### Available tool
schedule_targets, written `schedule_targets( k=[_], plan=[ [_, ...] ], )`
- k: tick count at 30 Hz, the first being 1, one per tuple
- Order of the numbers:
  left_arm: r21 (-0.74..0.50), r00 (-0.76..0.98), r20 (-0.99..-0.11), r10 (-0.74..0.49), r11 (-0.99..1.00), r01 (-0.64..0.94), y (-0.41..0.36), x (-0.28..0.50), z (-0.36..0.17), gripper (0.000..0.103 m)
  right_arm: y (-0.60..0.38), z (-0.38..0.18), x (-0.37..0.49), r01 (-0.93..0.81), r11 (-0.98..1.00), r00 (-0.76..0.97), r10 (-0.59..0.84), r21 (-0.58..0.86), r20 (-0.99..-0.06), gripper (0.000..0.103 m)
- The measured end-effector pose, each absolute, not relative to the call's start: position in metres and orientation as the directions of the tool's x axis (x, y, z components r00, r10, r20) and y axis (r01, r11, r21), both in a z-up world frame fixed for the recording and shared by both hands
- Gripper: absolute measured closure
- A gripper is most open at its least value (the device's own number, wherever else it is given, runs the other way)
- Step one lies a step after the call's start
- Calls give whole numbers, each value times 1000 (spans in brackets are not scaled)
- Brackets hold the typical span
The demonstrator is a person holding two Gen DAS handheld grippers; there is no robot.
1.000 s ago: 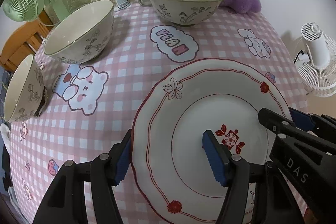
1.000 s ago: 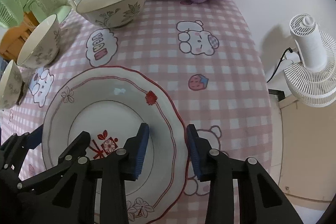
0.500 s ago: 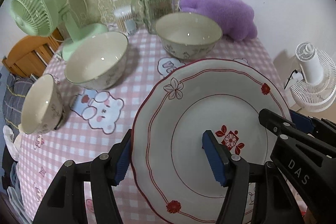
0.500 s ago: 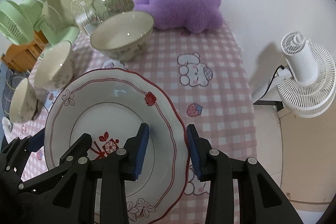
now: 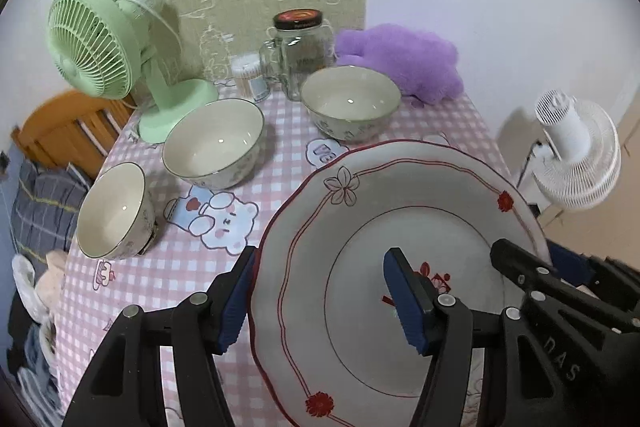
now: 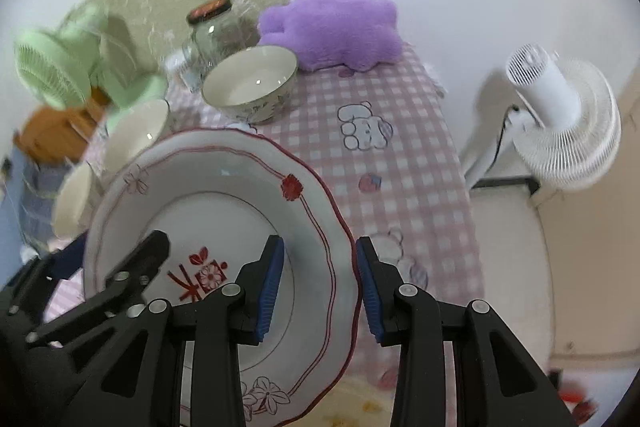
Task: Organize plates and bowls
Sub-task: 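Lift the red-rimmed plate with both tools and carry it to the flowered plate stack, then lower the red-rimmed plate onto the stack and open both tools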
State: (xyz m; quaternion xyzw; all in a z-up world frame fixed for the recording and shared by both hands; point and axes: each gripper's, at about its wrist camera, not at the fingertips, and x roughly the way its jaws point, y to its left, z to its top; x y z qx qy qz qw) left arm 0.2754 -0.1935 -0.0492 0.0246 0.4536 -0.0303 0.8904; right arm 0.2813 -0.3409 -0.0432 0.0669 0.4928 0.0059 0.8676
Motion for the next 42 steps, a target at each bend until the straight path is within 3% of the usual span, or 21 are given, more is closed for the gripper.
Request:
schedule_targets(
  k=[29, 42],
  plan=[
    [-42, 437, -884, -166, 960, 278, -238, 177, -101, 39, -370, -76, 155, 205, 979, 414, -76, 11, -907, 63],
    [0, 407, -904, -134, 949, 314, -247, 147, -120, 39, -376, -106, 127, 208, 978, 343, -81, -8, -936, 63]
  ],
)
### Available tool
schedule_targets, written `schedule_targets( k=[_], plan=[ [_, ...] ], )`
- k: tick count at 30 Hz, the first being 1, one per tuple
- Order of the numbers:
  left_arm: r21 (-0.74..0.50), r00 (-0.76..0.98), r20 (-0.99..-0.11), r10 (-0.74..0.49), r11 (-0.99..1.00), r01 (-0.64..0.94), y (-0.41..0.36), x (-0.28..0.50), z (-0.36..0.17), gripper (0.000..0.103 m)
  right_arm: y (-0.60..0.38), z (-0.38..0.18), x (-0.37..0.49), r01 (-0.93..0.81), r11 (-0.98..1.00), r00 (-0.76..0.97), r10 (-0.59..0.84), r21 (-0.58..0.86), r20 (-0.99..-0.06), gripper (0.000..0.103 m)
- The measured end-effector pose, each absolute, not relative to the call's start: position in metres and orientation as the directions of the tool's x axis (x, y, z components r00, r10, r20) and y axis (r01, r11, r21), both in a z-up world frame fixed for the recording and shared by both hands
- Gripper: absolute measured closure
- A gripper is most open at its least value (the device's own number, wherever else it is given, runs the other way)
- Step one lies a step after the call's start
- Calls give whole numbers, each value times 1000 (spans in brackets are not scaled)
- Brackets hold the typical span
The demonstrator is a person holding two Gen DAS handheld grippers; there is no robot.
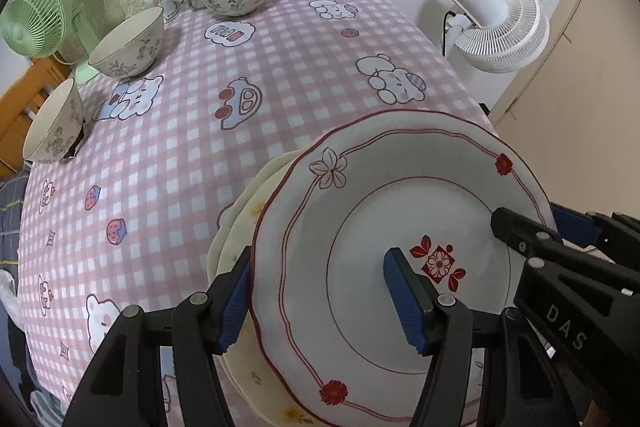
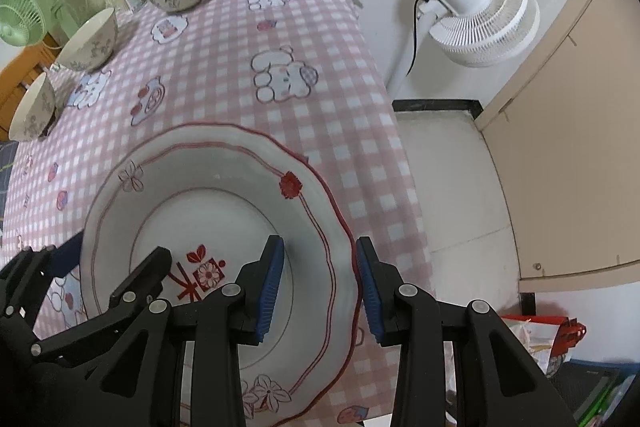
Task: Organize plates and bowls
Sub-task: 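Lower the red-rimmed plate onto the stack and open both tools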
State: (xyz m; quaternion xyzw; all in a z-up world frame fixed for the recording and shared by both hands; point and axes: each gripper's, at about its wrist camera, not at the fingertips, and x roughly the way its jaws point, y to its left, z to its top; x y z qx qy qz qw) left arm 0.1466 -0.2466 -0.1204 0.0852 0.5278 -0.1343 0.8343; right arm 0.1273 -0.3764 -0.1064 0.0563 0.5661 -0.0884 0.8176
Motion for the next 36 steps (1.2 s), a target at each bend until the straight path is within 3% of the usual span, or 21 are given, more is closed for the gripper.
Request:
schedule_targets(
  k=[19, 22, 30, 36],
  plan=[
    [75, 434, -898, -76, 944, 322, -252, 140, -125, 39, -388, -107, 119, 236, 969, 350, -12, 75, -937, 63],
    [85, 436, -897, -68, 943, 321, -252, 141, -125, 39, -387, -108, 121, 220, 972, 352, -1, 82, -936, 74],
    [119, 433, -901, -26, 945, 305, -247, 140, -126, 38, -377, -108, 127, 178, 983, 358, -23, 44, -933, 74],
    [124, 417, -909, -17, 943, 308, -251, 140, -128, 28, -370, -109, 133, 149, 989, 340, -35, 18, -940, 74]
  ],
)
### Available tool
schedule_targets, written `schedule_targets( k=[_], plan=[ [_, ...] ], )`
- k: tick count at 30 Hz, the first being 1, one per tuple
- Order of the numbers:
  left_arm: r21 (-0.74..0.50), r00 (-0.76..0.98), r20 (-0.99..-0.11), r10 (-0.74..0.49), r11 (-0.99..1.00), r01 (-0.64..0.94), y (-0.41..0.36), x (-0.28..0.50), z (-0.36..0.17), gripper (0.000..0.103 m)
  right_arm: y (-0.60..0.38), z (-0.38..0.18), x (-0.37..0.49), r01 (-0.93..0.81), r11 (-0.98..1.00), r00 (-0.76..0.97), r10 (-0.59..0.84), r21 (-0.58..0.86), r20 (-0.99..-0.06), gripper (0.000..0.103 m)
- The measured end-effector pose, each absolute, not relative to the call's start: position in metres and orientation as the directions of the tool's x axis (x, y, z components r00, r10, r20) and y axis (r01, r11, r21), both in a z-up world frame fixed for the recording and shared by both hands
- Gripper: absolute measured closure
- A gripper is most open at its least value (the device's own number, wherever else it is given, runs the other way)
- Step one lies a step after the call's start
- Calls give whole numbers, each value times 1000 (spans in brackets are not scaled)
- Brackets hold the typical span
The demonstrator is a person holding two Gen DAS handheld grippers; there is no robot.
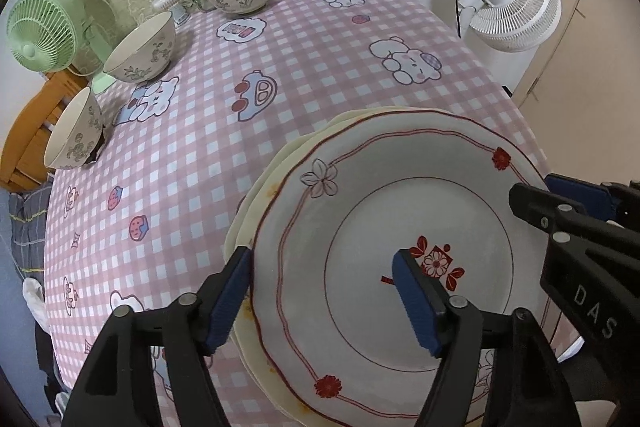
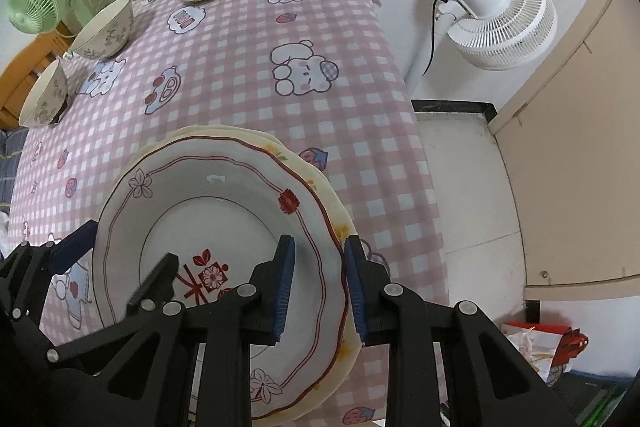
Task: Organize plates and bowls
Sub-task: 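Lower the red-rimmed plate onto the stack and open both tools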
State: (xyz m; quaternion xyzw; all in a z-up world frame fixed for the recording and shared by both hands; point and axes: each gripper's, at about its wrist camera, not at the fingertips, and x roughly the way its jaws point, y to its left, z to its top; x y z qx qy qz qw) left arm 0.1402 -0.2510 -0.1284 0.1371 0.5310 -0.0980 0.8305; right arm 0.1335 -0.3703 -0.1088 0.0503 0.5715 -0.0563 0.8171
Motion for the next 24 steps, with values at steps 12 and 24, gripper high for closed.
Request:
schedule_targets(
  k=[12, 24],
  plan=[
    [20, 383, -920, -83, 966, 257, -235, 156, -126, 12, -361, -101, 144, 84, 993, 369, 47, 83, -928, 44],
    [-54, 431, -887, -165, 965, 258, -167, 166, -102, 12, -295, -83, 156, 47, 994, 414, 74, 102, -907, 40]
  ],
)
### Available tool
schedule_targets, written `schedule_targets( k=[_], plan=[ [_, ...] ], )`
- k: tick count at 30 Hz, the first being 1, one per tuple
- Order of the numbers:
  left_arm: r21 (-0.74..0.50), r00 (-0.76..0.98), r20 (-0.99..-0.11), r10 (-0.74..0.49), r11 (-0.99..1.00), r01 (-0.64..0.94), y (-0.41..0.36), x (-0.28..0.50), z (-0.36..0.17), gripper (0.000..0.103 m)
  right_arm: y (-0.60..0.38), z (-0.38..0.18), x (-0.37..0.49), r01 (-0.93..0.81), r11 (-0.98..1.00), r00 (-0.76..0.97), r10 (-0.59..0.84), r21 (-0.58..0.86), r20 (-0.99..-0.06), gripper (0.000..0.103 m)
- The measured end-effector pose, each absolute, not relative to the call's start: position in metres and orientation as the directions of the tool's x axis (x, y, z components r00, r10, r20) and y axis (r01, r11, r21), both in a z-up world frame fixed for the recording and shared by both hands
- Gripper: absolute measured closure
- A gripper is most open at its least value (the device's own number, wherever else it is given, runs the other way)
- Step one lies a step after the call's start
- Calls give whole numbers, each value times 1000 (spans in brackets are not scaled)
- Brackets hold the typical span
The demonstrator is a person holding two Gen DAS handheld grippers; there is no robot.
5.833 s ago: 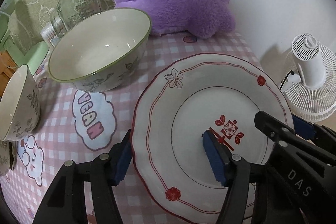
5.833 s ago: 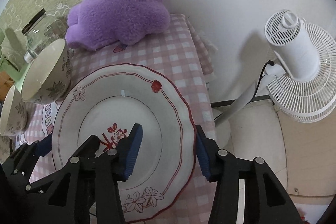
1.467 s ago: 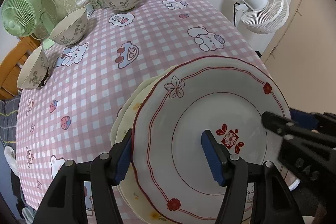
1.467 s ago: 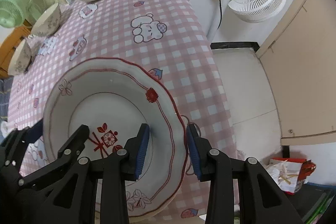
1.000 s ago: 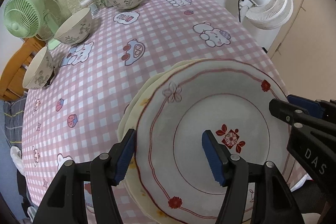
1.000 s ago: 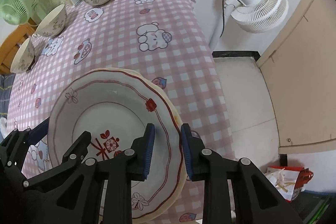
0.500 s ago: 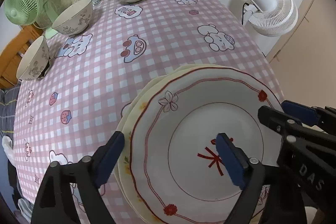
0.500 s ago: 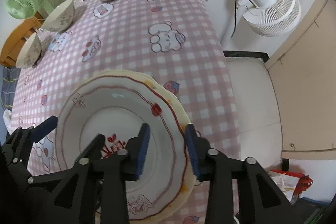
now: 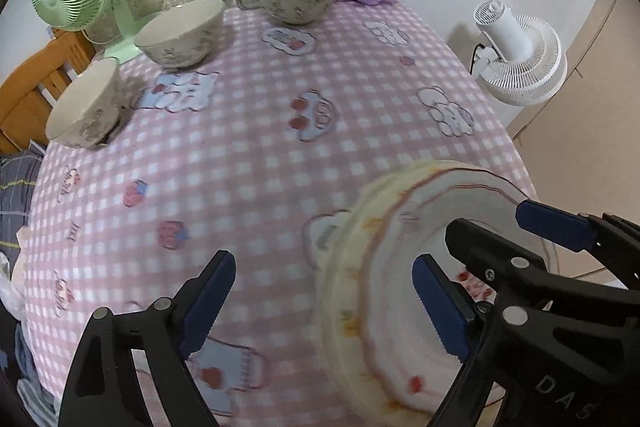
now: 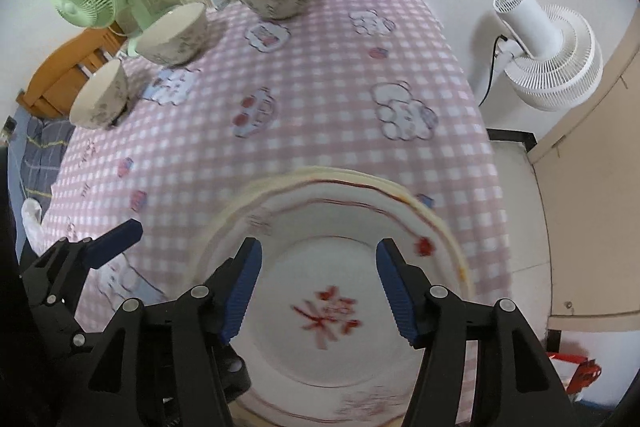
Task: Organize plates and bowls
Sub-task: 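Lower the red-rimmed plate onto the stack and open both tools, then move both tools toward the large green-rimmed bowl near the fan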
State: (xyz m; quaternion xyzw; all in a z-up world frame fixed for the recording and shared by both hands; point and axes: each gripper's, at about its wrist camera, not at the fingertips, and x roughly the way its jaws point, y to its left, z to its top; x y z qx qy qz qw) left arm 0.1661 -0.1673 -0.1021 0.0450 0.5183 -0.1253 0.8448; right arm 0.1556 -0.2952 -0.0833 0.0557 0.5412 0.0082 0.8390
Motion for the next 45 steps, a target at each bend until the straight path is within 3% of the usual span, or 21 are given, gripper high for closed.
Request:
schedule_targets(
  k=[16, 20, 30, 45],
  plan=[
    [-26, 502, -853, -142, 973, 231, -17, 203, -77, 16, -141, -59, 181, 165, 980, 519, 12, 114, -855, 39],
    [-11, 524, -844, -113, 981, 194, 14, 218, -66, 17, -112, -51, 199, 132, 980, 529, 58, 150, -846, 30],
    [11, 572, -818, -55, 994, 111, 55, 275, -66, 28, -63, -48, 267, 80, 984, 561, 85, 156, -823, 29],
    [7, 588, -809, -12, 1000, 31, 91, 357, -95, 40, -24, -70, 349, 142, 983, 582, 12, 116, -813, 31]
  ],
)
